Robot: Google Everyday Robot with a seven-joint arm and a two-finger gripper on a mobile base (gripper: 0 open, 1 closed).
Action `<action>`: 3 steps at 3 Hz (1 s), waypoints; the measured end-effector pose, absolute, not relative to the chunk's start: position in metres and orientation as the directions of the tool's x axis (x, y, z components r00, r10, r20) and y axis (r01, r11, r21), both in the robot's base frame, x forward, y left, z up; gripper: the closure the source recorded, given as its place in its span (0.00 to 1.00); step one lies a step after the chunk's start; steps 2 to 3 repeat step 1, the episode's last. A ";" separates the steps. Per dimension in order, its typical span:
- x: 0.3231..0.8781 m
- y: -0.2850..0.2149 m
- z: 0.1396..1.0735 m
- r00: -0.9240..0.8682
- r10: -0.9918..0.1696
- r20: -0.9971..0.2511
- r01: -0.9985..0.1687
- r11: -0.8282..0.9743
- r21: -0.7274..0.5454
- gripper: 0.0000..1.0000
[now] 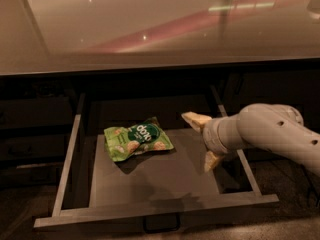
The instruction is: Open top drawer
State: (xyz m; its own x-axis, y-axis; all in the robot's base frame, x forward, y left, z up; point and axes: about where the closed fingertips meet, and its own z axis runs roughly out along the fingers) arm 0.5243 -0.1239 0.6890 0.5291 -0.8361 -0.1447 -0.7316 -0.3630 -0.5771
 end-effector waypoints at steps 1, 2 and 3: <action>0.524 -0.114 0.702 0.538 -0.831 -0.143 -0.719 -0.365 -0.591 0.00; 0.524 -0.114 0.702 0.538 -0.831 -0.143 -0.719 -0.365 -0.591 0.00; 0.524 -0.114 0.702 0.538 -0.831 -0.143 -0.719 -0.365 -0.591 0.00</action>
Offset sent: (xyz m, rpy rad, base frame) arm 0.0000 0.0000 0.0000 0.0000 0.0000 0.0000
